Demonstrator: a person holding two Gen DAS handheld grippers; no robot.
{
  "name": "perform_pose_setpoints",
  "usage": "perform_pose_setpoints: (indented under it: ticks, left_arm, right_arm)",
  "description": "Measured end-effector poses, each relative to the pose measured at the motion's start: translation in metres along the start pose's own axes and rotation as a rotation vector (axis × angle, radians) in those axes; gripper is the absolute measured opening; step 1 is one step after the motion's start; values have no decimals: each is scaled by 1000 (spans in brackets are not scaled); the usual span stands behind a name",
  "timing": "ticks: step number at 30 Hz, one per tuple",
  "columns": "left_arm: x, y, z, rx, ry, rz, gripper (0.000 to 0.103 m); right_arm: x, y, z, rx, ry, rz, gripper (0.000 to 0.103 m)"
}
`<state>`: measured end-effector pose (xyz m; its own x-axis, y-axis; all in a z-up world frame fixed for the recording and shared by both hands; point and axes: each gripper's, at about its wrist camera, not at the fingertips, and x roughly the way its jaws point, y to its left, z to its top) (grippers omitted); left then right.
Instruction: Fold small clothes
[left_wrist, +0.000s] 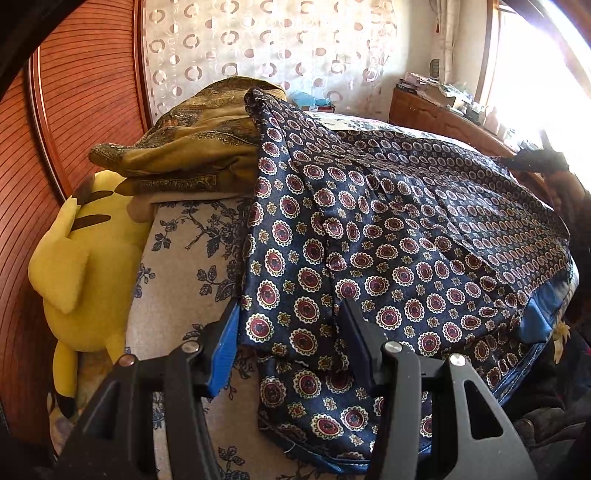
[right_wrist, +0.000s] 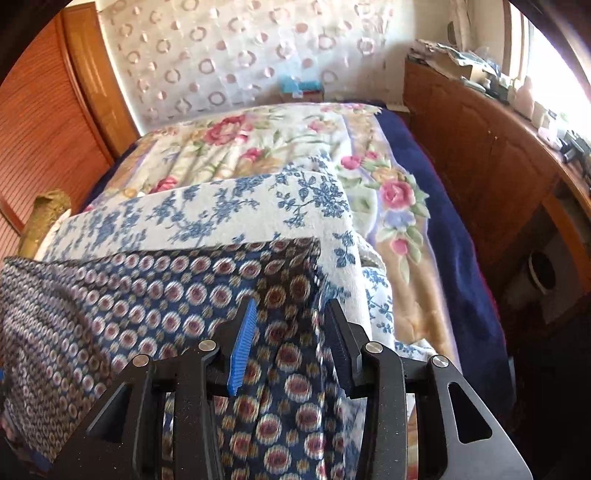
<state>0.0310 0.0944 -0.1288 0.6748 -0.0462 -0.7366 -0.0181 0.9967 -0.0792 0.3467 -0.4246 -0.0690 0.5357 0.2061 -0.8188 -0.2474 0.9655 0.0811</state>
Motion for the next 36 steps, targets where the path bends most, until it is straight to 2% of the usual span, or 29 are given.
perform_pose_setpoints:
  ticks: [3,4,5,6,9,10,11,15,18,20,22,23,25,26,31,36]
  left_arm:
    - [0,0,0,-3,1,1,52]
    - [0,0,0,-3,1,0,52]
    - [0,1,0,-3,1,1,52]
    - [0,1,0,-4,1,1,52]
    - [0,1,0,-4,0,1,52]
    - [0,1,0,-3,1,1,53]
    - [0,1,0,-3,0,2,53]
    - [-1,2,0,-5,0,2,53]
    - [-1,2,0,-7,0,5,53]
    - [-1,2,-1,-10,1,6,54]
    - [-2,2,-1,-14,1,5,54]
    - [-3,3,-1,-18,3,4,54]
    - [-5,4,0,-29,4,-4,54]
    - [-9,6,-1,-37,-7,-4,54]
    - [-26,18,-3,-77,-34,-5,54]
    - [-31,24,-5,-99,-24,-8,54]
  right_arm:
    - [9,1,9,-6,10,-26,38]
    - [11,1,11,-3,11,-25,33]
    - [13,2,13,-4,11,-14,23]
    - [14,3,14,-9,9,-4,6]
    - [12,4,18,-24,-47,-68,4]
    - [9,1,20,2,-78,-109,4]
    - [7,-2,21,28,-94,-105,4]
    - [9,-2,23,18,-73,-117,4]
    - [0,3,20,-15,-87,-137,12]
    - [-14,9,14,-44,-107,-136,21]
    - [-29,19,7,-79,-137,-125,38]
    - [-37,27,1,-102,-149,-110,41]
    - [-50,37,-17,-134,-166,-76,54]
    - [-55,43,-26,-146,-169,-61,57]
    - [-70,75,-92,-226,-151,22,58]
    - [-71,97,-137,-233,-123,99,62]
